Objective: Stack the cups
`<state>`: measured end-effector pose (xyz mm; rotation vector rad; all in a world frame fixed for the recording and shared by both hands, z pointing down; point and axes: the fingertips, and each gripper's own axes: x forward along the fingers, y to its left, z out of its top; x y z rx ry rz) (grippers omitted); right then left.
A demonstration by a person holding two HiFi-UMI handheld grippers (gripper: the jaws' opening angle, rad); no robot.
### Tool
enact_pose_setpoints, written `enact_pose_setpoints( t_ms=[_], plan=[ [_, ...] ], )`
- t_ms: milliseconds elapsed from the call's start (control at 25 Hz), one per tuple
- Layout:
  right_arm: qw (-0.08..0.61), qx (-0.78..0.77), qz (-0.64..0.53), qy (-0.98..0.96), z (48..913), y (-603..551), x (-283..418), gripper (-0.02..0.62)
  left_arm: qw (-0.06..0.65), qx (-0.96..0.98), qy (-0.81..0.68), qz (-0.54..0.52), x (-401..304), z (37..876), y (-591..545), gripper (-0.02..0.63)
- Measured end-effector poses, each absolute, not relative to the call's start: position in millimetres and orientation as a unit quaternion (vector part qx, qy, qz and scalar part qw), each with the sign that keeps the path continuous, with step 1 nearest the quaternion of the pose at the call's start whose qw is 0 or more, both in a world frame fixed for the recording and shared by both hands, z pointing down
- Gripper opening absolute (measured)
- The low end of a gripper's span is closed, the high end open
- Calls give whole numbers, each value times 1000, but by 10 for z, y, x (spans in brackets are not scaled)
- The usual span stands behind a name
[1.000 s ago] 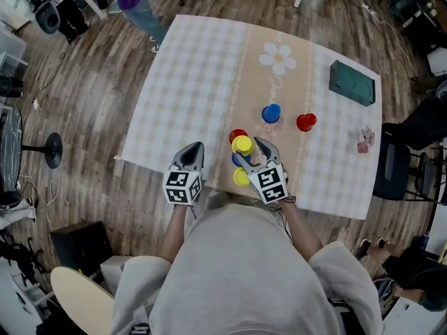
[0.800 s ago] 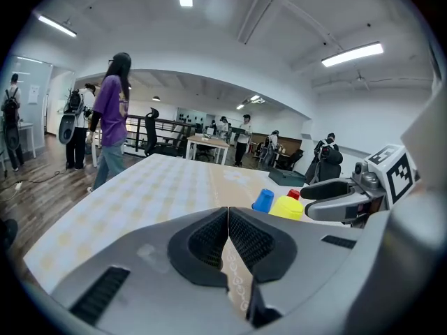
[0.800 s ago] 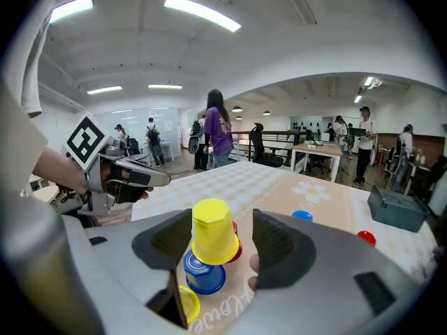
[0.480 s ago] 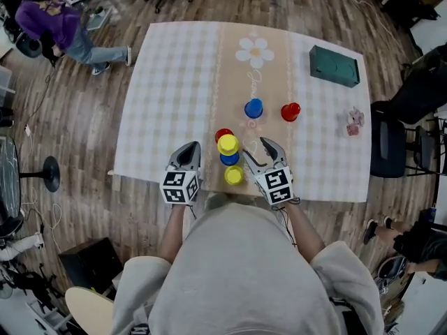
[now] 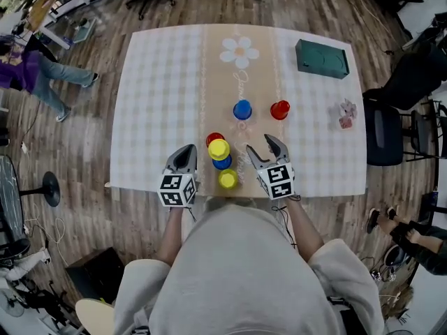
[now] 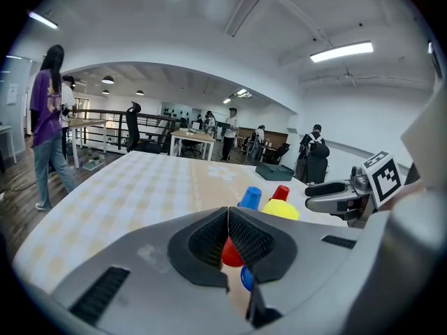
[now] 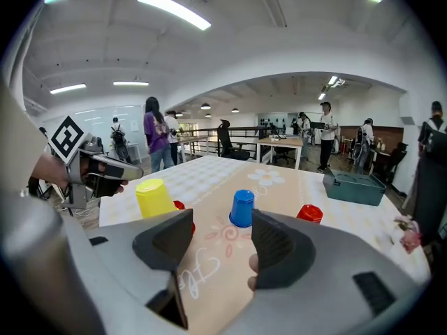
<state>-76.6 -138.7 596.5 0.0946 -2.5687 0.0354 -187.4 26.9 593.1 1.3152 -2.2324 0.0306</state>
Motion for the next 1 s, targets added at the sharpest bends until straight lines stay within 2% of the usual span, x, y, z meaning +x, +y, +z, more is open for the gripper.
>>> enact_pose_setpoints(
  t_ms=[1000],
  plan=[
    [315,33,18,-948,6464,-1914,-1725,271,311,460,-831,15,-2127,6205,266,14]
  ],
)
